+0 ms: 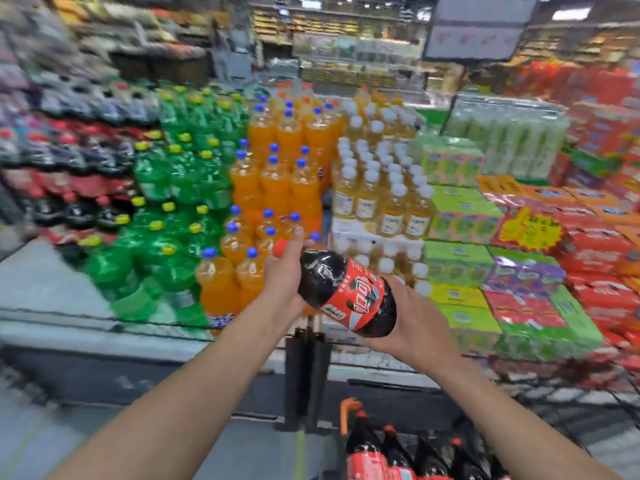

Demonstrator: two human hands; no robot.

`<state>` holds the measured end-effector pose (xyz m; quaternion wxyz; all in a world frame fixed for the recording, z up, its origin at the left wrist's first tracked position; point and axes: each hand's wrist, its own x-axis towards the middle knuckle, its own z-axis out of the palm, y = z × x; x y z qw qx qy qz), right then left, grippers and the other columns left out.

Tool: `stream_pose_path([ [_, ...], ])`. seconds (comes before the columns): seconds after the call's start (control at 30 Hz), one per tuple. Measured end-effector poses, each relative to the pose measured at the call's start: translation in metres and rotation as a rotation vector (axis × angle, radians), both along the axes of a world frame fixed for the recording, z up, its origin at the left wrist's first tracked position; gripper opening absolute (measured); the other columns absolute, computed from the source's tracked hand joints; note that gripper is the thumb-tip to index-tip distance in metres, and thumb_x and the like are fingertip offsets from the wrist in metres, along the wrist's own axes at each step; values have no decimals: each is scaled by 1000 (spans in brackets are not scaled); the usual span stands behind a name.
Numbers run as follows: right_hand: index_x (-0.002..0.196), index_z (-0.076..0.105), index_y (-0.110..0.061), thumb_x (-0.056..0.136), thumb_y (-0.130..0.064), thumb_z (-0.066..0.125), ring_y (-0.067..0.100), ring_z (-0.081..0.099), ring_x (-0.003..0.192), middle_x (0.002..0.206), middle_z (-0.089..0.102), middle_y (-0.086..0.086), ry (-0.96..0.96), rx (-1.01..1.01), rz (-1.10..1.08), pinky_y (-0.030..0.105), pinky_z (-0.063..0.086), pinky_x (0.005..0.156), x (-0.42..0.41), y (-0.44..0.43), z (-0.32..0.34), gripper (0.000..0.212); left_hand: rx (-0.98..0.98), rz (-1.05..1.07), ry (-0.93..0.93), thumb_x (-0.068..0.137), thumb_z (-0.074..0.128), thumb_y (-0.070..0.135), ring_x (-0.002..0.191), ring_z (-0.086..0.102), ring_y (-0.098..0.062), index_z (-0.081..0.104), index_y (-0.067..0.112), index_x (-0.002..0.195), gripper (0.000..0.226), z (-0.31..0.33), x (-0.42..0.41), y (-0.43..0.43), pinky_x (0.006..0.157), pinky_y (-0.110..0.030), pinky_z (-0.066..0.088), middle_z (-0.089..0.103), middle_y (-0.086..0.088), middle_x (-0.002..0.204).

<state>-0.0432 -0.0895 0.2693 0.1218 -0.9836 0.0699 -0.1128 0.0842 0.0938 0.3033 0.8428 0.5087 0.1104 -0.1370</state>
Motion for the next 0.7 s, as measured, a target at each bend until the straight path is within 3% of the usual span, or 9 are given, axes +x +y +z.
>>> stream_pose_path([
  [0.17, 156, 22, -34, 59, -81, 73, 16, 57, 125, 144, 53, -12, 49, -18, 136, 35, 52, 91, 52, 84, -2, 120, 19, 141, -15, 95, 73, 41, 66, 74, -23, 70, 8, 85, 34, -6, 26, 99, 67, -38, 62, 77, -10, 81],
  [0.27, 156, 23, -34, 58, -81, 73, 15, 55, 128, 146, 52, -12, 45, -6, 203, 35, 52, 94, 76, 140, -3, 119, 37, 174, 8, 95, 72, 45, 77, 76, -29, 72, 7, 92, 38, -8, 38, 164, 77, -45, 63, 78, -15, 92],
  [0.4, 152, 26, -39, 59, -81, 75, 9, 57, 125, 141, 55, -19, 31, -3, 271, 32, 53, 88, 104, 223, -3, 113, 19, 250, 11, 96, 72, 41, 74, 76, -26, 70, 7, 91, 35, -11, 53, 251, 83, -49, 63, 77, -8, 80],
  [0.7, 147, 29, -43, 52, -78, 75, 7, 57, 123, 134, 56, -24, 92, 20, 358, 33, 53, 88, 164, 396, -18, 111, 20, 375, 50, 92, 77, 43, 74, 77, -29, 73, 9, 87, 34, -28, 93, 432, 73, -46, 63, 78, -14, 87],
])
